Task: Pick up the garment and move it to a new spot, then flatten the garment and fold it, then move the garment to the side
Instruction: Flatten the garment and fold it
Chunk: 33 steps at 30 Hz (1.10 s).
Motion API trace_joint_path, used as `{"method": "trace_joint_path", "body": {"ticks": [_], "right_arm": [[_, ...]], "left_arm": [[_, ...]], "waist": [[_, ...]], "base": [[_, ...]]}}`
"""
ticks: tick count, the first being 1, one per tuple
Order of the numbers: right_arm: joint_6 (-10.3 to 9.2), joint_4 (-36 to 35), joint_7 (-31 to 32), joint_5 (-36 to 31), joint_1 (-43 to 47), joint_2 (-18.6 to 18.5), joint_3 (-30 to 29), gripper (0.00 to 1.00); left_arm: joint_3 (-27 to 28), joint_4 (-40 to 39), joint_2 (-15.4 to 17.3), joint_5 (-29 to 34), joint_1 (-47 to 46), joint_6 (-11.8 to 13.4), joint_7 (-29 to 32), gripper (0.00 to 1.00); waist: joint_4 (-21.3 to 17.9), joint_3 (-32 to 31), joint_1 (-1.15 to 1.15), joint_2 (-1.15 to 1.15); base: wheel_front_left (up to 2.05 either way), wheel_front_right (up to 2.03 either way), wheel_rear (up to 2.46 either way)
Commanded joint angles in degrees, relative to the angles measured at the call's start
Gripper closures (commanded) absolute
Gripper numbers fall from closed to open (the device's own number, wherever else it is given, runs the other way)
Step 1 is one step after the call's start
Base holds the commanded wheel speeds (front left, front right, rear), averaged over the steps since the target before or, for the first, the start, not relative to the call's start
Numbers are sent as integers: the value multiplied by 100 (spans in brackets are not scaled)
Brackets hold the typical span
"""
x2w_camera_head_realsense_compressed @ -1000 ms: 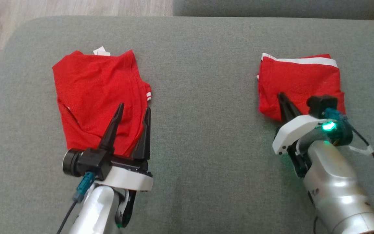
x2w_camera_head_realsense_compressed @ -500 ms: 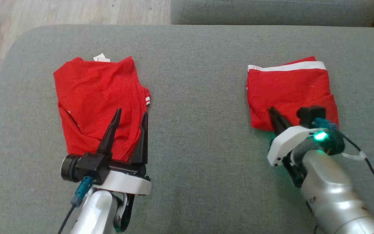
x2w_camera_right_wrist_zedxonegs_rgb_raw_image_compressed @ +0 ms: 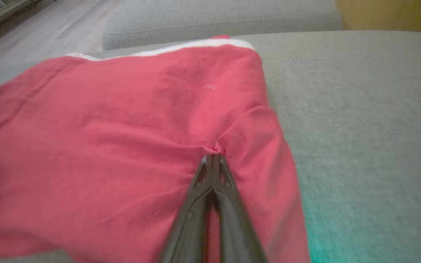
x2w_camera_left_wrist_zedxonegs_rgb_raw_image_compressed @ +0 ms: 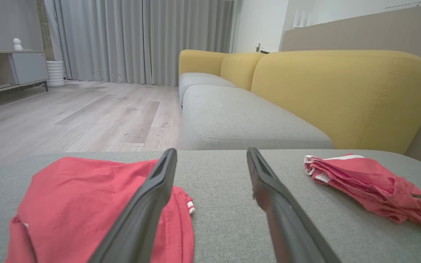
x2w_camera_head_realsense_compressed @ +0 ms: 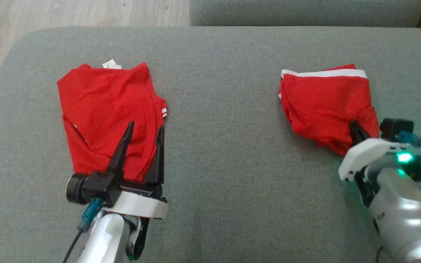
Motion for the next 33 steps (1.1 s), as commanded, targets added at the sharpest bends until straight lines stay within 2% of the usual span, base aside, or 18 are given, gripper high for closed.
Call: {"method": "trace_joint_path", "body": {"ticks": [1,9,15,21,25,29,33], "right_arm": [[-10,-157,-71,-108,-291,149,39,100],[-10,-725,-123,-412,-793,412,-121,100],[-10,-708,-127,-469,-1027,534,-23,100],[-10,-572,-129,-340,-818,579,402,100],[-10,-466,-129,38,-566,582,906,100],[-10,-612,-100,545,-376,583,1542,100],[-10,-792,-123,767,-372,583,1653,100]], "left_arm": [[243,-177,17,78,-122,-35,-46,0],[152,-218,17,64,-205,-43,-46,0],[47,-179,17,89,-323,-50,-46,0],[37,-156,17,152,-488,-88,-46,0],[32,-151,17,172,-533,-100,-46,0],[72,-128,18,203,-494,-101,-46,0],[109,-116,18,211,-421,-107,-46,0]], "waist": [[4,16,0,0],[112,167,0,0],[257,374,0,0],[359,541,0,0],[356,530,0,0],[234,431,0,0],[67,265,0,0]], "base": [[0,0,0],[0,0,0],[0,0,0],[0,0,0],[0,0,0],[0,0,0],[0,0,0]]}}
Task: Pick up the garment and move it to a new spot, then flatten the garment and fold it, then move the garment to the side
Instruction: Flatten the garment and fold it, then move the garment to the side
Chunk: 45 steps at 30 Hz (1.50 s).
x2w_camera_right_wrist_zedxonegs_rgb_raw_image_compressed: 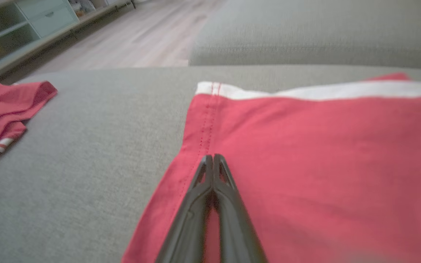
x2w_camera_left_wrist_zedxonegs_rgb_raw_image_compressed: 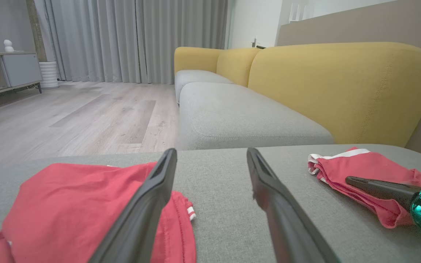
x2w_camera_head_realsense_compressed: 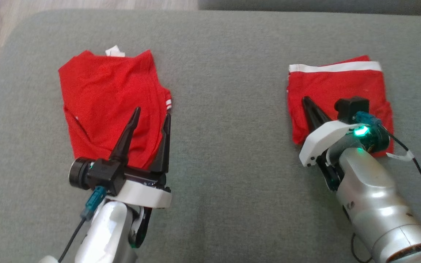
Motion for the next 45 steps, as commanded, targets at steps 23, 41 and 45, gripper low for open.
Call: {"method": "trace_joint_path", "body": {"ticks": [23,41,45], "right_arm": [[-10,-3658,-78,-647,2442,78,-1821,0],[-10,-4638,26,-739,3278,119,-1961,0],[-10,-4643,188,-860,2984,120,-2107,0]], "left_arm": [[377,-291,22,-357,630,92,-46,0],[293,-244,22,-512,665,128,-46,0],[260,-297,22,-439,522,111,-46,0]], "waist": [[-819,-1004,0,0],[-760,-886,0,0],[-666,-644,0,0]], "base": [[0,0,0],[0,0,0],[0,0,0]]}}
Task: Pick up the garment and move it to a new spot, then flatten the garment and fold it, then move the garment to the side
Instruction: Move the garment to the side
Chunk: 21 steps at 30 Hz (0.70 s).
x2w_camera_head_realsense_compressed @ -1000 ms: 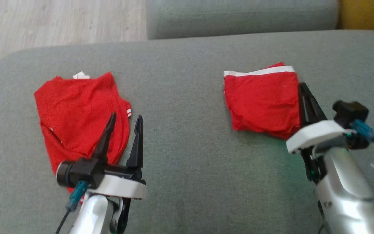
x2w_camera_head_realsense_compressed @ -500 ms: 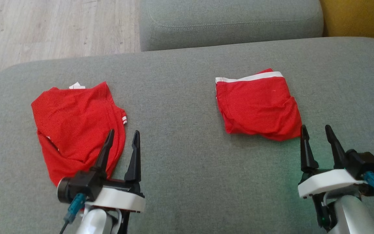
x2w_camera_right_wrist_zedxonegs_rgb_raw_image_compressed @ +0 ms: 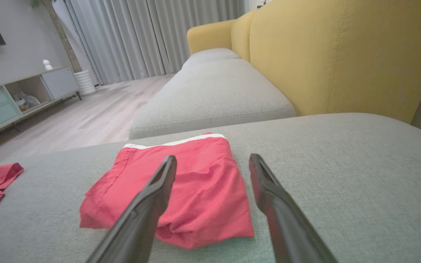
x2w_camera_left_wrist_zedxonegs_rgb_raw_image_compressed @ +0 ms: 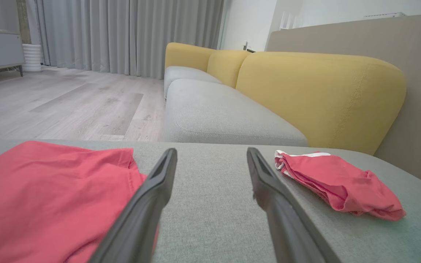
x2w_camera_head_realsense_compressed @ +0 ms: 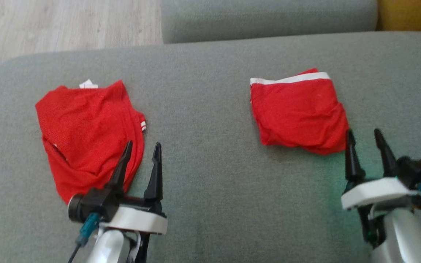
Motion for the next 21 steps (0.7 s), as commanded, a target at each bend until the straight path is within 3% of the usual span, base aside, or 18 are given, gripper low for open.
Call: {"method": "trace_joint_path", "body": {"ticks": [1,11,20,21], "right_arm": [[-10,-78,177,-24,-557,-8,-30,0],[-10,1215,1375,-453,-1863,-7,-796,0],[-10,2406,1800,-974,-2573,-138,-1214,0],[-10,2550,1875,-958,-2613,-140,-1169,33]], "left_arm": [[121,-219,17,69,-388,-16,-46,0],[18,-184,17,91,-650,-52,-46,0],[-53,-58,17,120,-748,-16,-46,0],[-46,-52,17,123,-748,-16,-46,0]], "waist": [[126,215,0,0],[447,667,0,0],[595,863,0,0],[596,866,0,0]], "base": [[0,0,0],[0,0,0],[0,0,0],[0,0,0]]}}
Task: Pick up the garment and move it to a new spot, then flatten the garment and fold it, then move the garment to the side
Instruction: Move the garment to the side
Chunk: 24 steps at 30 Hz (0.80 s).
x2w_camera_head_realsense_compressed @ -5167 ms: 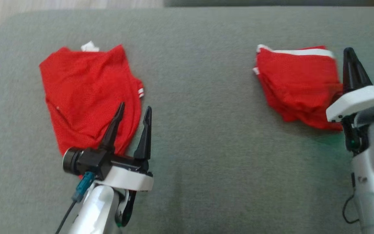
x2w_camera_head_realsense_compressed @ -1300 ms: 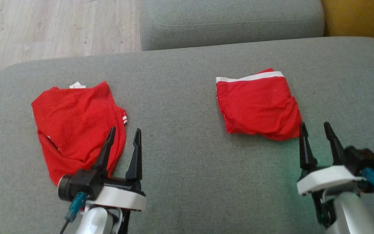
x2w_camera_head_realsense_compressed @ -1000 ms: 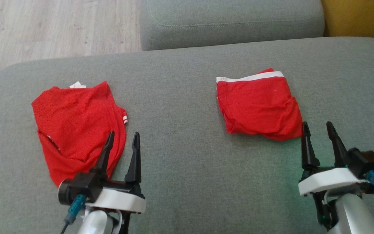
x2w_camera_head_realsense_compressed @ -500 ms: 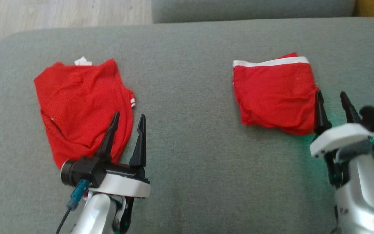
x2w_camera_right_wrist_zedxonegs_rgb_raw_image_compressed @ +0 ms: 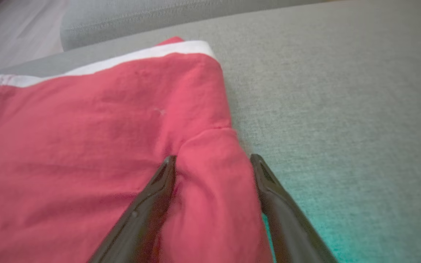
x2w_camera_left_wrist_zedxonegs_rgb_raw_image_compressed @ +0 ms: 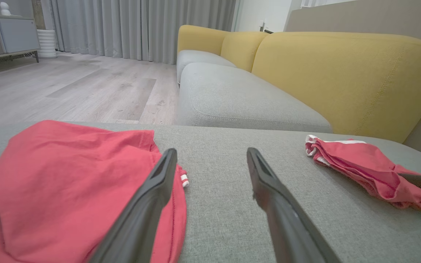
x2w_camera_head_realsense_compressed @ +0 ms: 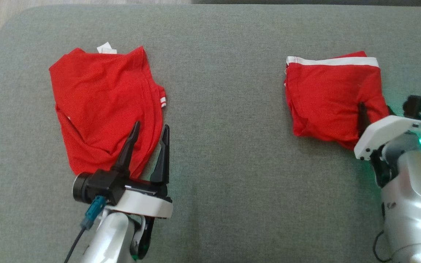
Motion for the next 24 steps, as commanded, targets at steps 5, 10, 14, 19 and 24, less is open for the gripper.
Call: {"method": "trace_joint_path", "body": {"ticks": [5,10,14,19,24], "right_arm": [[-10,350,60,-19,-319,-218,657,100],[-10,403,-181,-66,-515,-631,1160,100],[-10,382,-244,-73,-602,-1218,1608,100],[-10,354,-211,-11,-562,-2116,2090,100],[-10,532,-234,32,-459,-3018,2193,100]], "left_arm": [[211,-124,20,57,-203,37,-46,0],[280,-130,20,67,-154,44,-46,0],[310,-166,20,76,-113,42,-46,0],[347,-235,20,80,-115,27,-46,0],[357,-264,20,113,-152,-9,-46,0]], "waist": [[-48,-71,-1,0],[-164,-255,-1,0],[-233,-315,-1,0],[-239,-246,-1,0],[-146,-110,-1,0]], "base": [[0,0,0],[0,0,0],[0,0,0],[0,0,0],[0,0,0]]}}
